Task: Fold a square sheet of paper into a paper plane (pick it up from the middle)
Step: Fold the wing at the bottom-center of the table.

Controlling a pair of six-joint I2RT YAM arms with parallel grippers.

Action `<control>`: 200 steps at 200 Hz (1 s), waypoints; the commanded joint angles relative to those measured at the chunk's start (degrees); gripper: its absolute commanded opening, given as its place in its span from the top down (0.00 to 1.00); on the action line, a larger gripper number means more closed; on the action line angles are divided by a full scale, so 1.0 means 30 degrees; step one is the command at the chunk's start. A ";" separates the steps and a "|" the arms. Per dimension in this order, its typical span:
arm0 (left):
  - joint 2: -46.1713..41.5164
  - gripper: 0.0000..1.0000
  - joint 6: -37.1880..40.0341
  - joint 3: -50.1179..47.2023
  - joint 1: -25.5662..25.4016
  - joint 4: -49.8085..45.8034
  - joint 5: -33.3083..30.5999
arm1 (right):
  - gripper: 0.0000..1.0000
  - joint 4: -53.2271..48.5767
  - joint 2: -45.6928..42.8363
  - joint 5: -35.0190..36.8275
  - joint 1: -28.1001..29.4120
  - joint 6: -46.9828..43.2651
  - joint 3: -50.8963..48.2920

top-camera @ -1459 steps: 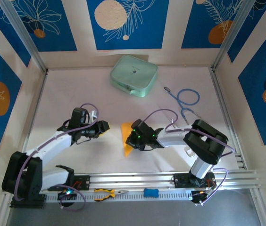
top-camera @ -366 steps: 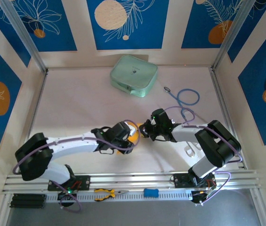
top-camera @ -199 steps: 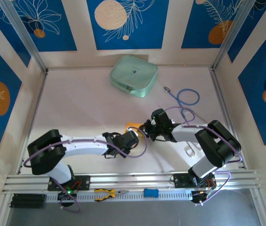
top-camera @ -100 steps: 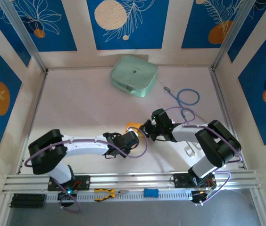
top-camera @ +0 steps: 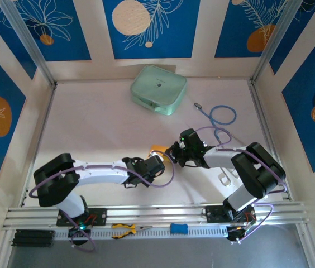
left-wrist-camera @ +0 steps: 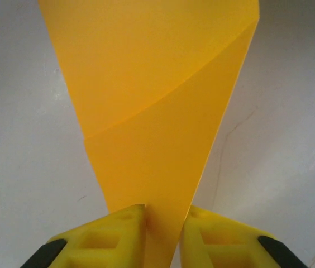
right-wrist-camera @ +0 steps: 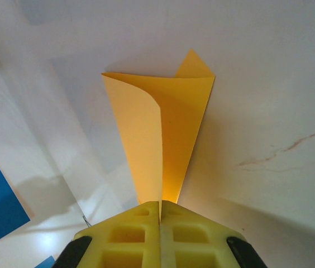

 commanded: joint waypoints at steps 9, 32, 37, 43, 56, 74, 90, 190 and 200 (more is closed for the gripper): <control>0.0111 0.79 -0.0094 0.0468 -0.0200 -0.0604 -0.0499 | 1.00 -0.0490 -0.0233 -0.0085 -0.0095 -0.0116 0.0429; 0.0140 0.82 -0.0196 0.0427 -0.0200 -0.0620 -0.0466 | 1.00 -0.0540 -0.0220 -0.0077 -0.0098 -0.0168 0.0449; 0.0140 0.83 -0.0222 0.0430 -0.0200 -0.0605 -0.0471 | 1.00 -0.0569 -0.0234 -0.0076 -0.0094 -0.0146 0.0464; 0.0166 0.83 -0.0253 0.0412 -0.0207 -0.0620 -0.0514 | 1.00 -0.0581 -0.0223 -0.0083 -0.0105 -0.0161 0.0457; 0.0143 0.83 -0.0328 0.0409 -0.0200 -0.0658 -0.0558 | 1.00 -0.0580 -0.0242 -0.0032 -0.0112 -0.0145 0.0450; 0.0134 0.82 -0.0405 0.0446 -0.0198 -0.0733 -0.0705 | 1.00 -0.0585 -0.0254 -0.0069 -0.0124 -0.0175 0.0479; 0.0111 0.81 -0.0409 0.0414 -0.0200 -0.0749 -0.0780 | 1.00 -0.0628 -0.0261 -0.0114 -0.0117 -0.0209 0.0553; 0.0256 0.90 -0.0416 0.0490 -0.0198 -0.0776 -0.0831 | 1.00 -0.0584 -0.0234 -0.0098 -0.0131 -0.0241 0.0516; 0.0257 0.92 -0.0444 0.0483 -0.0192 -0.0708 -0.0801 | 1.00 -0.0584 -0.0263 -0.0092 -0.0140 -0.0260 0.0497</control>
